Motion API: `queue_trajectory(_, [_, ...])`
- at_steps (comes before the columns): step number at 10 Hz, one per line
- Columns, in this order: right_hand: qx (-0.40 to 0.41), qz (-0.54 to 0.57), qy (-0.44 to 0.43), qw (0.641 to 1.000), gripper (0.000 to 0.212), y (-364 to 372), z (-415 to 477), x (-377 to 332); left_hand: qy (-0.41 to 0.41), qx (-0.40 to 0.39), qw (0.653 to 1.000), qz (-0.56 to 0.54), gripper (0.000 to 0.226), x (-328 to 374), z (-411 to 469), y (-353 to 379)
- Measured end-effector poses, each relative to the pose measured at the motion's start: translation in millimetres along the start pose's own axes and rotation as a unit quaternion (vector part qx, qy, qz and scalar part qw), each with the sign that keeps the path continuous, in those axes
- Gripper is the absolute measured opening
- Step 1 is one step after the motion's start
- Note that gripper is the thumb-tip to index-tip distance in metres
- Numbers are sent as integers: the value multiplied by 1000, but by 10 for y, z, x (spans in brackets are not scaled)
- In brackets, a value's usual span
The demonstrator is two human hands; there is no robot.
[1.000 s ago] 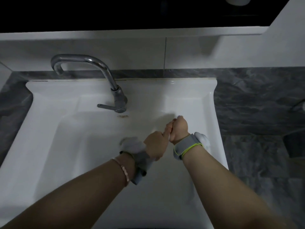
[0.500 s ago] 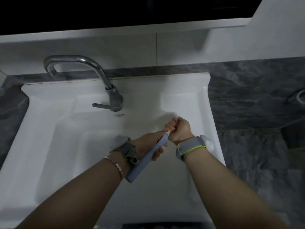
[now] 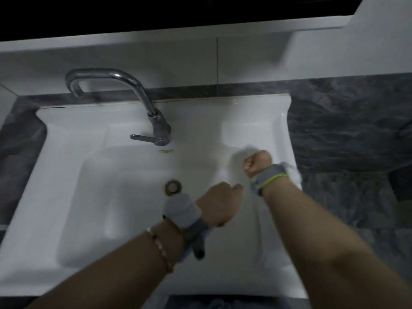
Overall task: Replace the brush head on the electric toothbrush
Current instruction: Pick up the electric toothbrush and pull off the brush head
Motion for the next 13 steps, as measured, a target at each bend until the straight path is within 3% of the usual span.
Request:
queue_trajectory(1, [-44,30,-12,998,43,63,113,-113,33,45,997,-47,47,42,119,-39])
queue_trajectory(2, [-52,-122,-34,991,43,270,-81,-82,44,75,989,-117,48,241,299,-258])
queue_trajectory(3, [-3,-220,-107,969,46,72,-220,-294,118,142,976,-120,30,483,351,-399])
queue_trajectory(4, [-5,-297,-231,927,16,86,-506,-713,225,144,951,-155,17,684,269,-423])
queue_trajectory(5, [68,-389,-158,905,26,-391,-319,-648,339,126,924,-125,22,1029,161,-240])
queue_trajectory(6, [114,-388,-192,894,24,-513,-387,-767,378,104,910,-137,25,1145,195,-102])
queue_trajectory(9, [126,-316,-202,918,24,-994,-463,-855,342,115,929,-79,20,1065,561,248])
queue_trajectory(13, [99,-340,-194,915,25,-904,-465,-892,320,100,939,-72,29,1042,566,259])
Point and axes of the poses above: each hand's wrist, its own z-axis towards the middle knuckle, its own y-axis out of the palm, x = y × z, the point moved 8 cm from there along z, towards the middle knuckle, and after that the axes turned 10 degrees about -x, right-handed, at the moved point
